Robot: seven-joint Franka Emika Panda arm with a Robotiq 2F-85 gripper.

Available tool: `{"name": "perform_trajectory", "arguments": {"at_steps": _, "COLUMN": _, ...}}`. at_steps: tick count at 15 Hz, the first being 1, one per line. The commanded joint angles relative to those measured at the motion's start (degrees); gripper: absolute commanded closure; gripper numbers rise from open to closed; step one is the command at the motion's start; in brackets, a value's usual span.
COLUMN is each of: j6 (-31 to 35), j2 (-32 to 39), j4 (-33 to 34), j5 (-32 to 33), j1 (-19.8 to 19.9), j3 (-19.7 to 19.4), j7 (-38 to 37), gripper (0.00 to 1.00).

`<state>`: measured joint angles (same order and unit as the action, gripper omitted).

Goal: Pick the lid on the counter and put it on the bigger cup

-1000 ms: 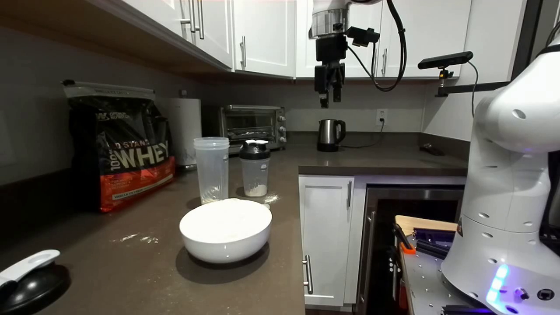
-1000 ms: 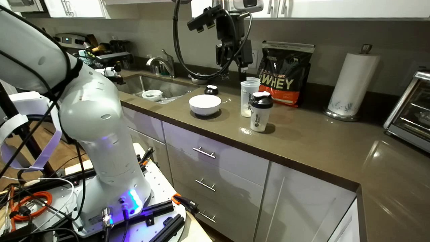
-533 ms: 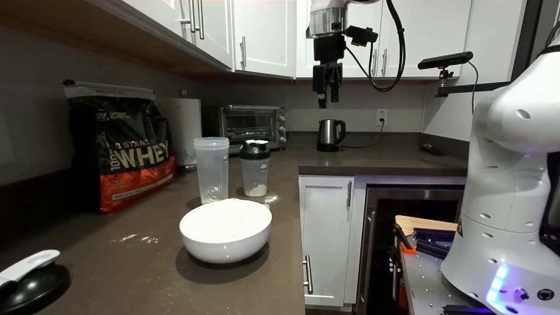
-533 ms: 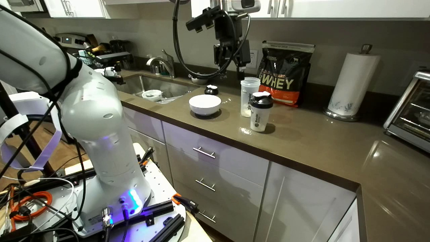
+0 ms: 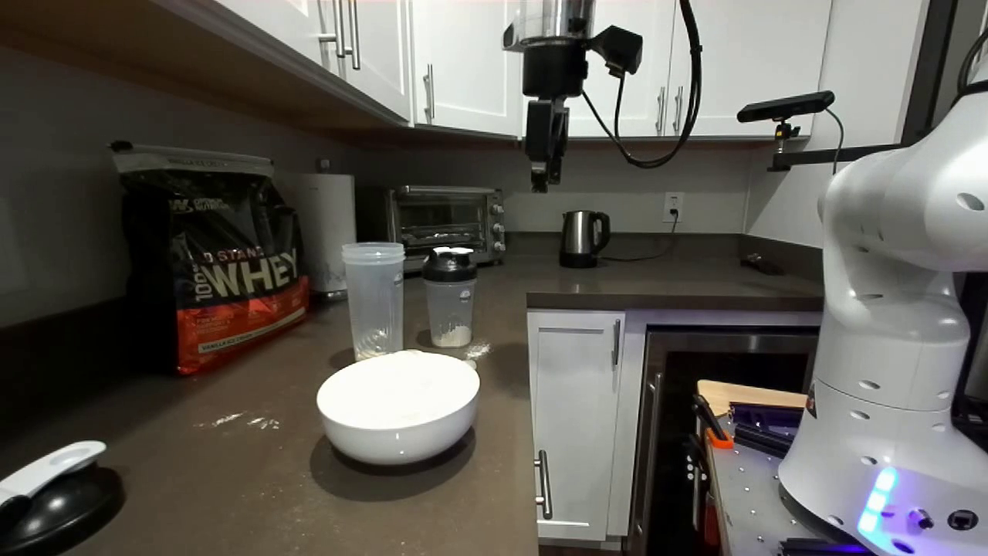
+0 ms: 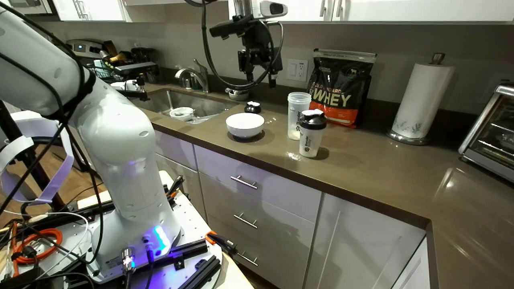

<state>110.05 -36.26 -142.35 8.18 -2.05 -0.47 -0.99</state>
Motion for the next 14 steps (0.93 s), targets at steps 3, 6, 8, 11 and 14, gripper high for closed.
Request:
{"name": "perform_trajectory", "arguments": {"at_steps": 3, "j6": 9.7, "j2": 1.3, "j4": -1.8, "j5": -5.7, "j1": -5.3, "j3": 0.2, "j7": 6.9, "gripper": 0.0}}
{"name": "perform_trajectory", "arguments": {"at_steps": 6, "j6": 15.8, "j2": 3.6, "j4": -1.8, "j5": -9.0, "j1": -8.4, "j3": -0.1, "j7": 10.8, "gripper": 0.0}}
{"name": "perform_trajectory", "arguments": {"at_steps": 8, "j6": 19.0, "j2": 5.4, "j4": -1.6, "j5": -11.7, "j1": -10.7, "j3": -0.4, "j7": 14.2, "gripper": 0.0}}
{"name": "perform_trajectory", "arguments": {"at_steps": 11, "j6": 22.0, "j2": 8.1, "j4": -1.1, "j5": -15.8, "j1": -14.6, "j3": -0.7, "j7": 21.0, "gripper": 0.0}}
{"name": "perform_trajectory", "arguments": {"at_steps": 14, "j6": 22.6, "j2": 11.2, "j4": 0.2, "j5": -18.5, "j1": -17.9, "j3": -0.8, "j7": 28.3, "gripper": 0.0}}
